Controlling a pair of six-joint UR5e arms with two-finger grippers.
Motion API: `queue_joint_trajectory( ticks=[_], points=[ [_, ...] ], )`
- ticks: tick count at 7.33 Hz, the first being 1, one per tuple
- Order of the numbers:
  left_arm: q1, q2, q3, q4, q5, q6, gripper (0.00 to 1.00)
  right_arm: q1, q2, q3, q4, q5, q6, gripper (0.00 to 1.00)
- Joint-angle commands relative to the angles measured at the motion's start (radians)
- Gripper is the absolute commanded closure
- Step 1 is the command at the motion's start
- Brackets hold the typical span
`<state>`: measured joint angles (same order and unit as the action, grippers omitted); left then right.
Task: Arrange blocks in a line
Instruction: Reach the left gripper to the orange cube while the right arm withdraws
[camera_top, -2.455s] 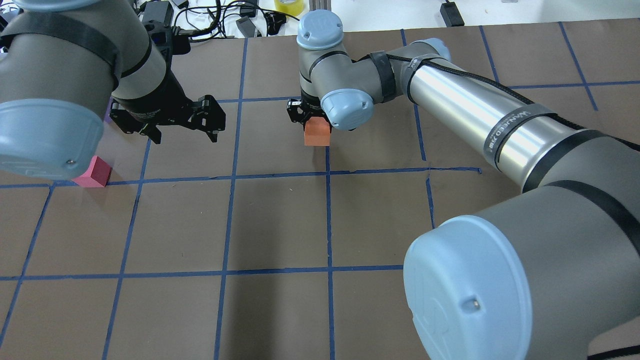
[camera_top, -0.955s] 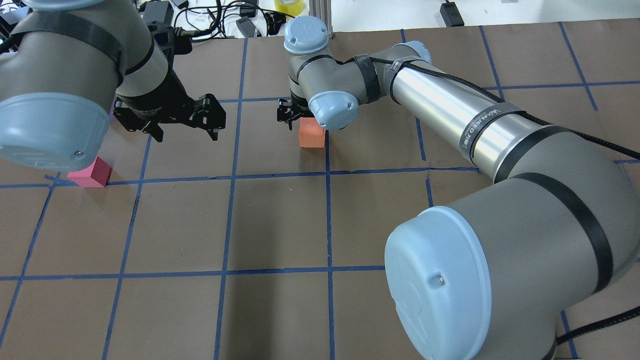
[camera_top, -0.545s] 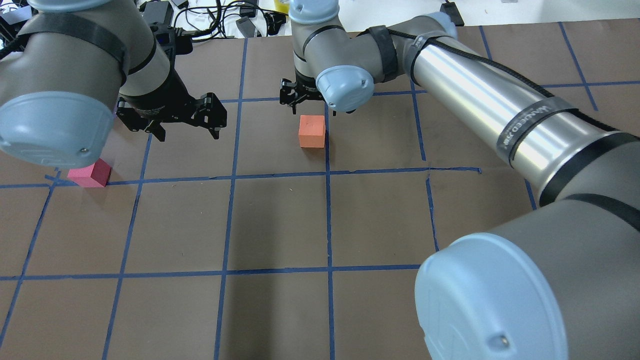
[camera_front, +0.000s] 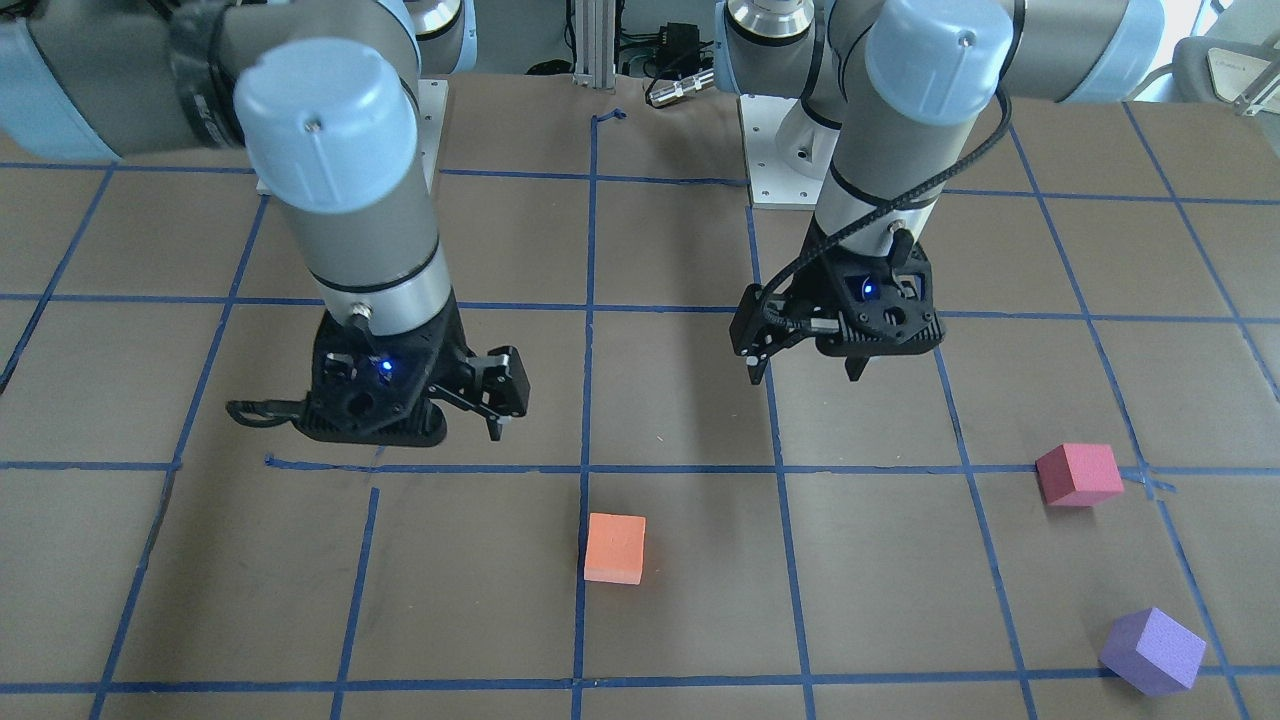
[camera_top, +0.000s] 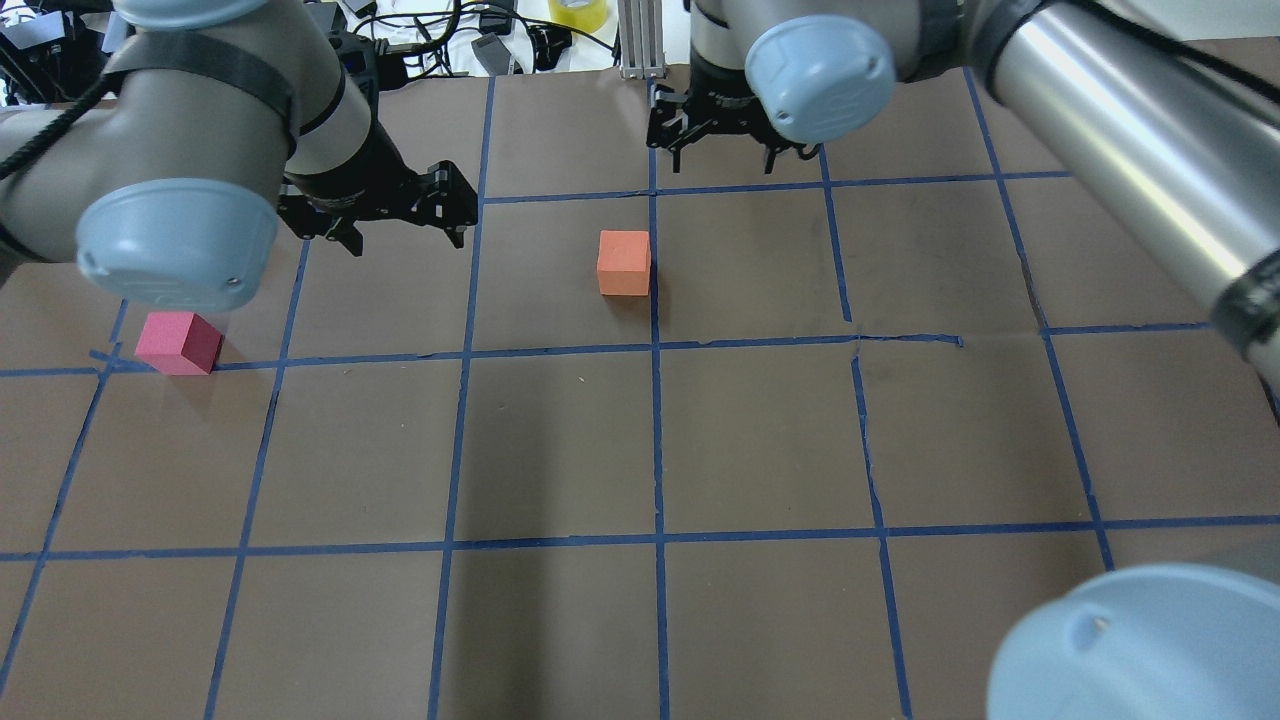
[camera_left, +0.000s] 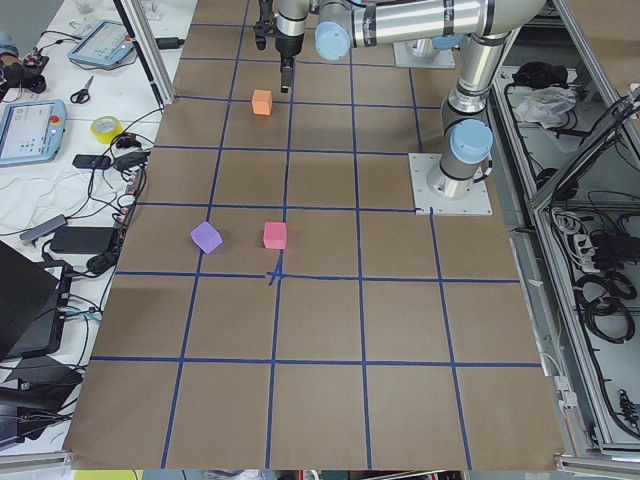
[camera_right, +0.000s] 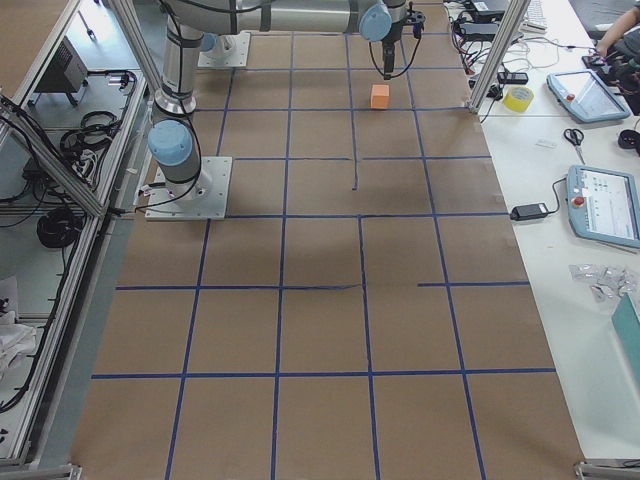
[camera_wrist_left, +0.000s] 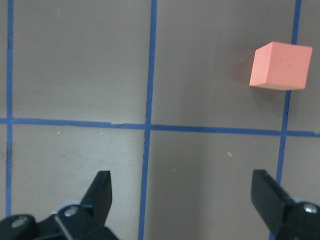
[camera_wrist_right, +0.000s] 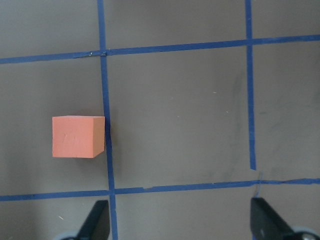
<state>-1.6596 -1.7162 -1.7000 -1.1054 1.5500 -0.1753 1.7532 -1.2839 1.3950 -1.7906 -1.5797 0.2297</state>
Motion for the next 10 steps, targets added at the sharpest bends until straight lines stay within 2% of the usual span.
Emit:
queue_joint_trajectory(
  ticks=[1, 2, 3, 5, 6, 10],
  points=[
    [-0.090, -0.161, 0.022, 0.181, -0.019, -0.115, 0.00, -0.040, -0.200, 0.212, 0.016, -0.009, -0.061, 0.00],
    [-0.115, -0.228, 0.063, 0.208, -0.036, -0.178, 0.00, -0.041, -0.263, 0.241, 0.066, -0.037, -0.063, 0.00],
    [-0.133, -0.290, 0.100, 0.219, -0.078, -0.202, 0.00, -0.044, -0.259, 0.243, 0.148, -0.074, -0.047, 0.00],
    [-0.152, -0.388, 0.111, 0.324, -0.080, -0.205, 0.00, -0.046, -0.258, 0.230, 0.126, -0.051, -0.049, 0.00],
    [-0.152, -0.417, 0.127, 0.335, -0.080, -0.205, 0.00, -0.050, -0.264, 0.231, 0.085, -0.052, -0.061, 0.00],
    [-0.163, -0.468, 0.140, 0.338, -0.083, -0.216, 0.00, -0.084, -0.273, 0.239, 0.076, -0.051, -0.176, 0.00]
  ],
)
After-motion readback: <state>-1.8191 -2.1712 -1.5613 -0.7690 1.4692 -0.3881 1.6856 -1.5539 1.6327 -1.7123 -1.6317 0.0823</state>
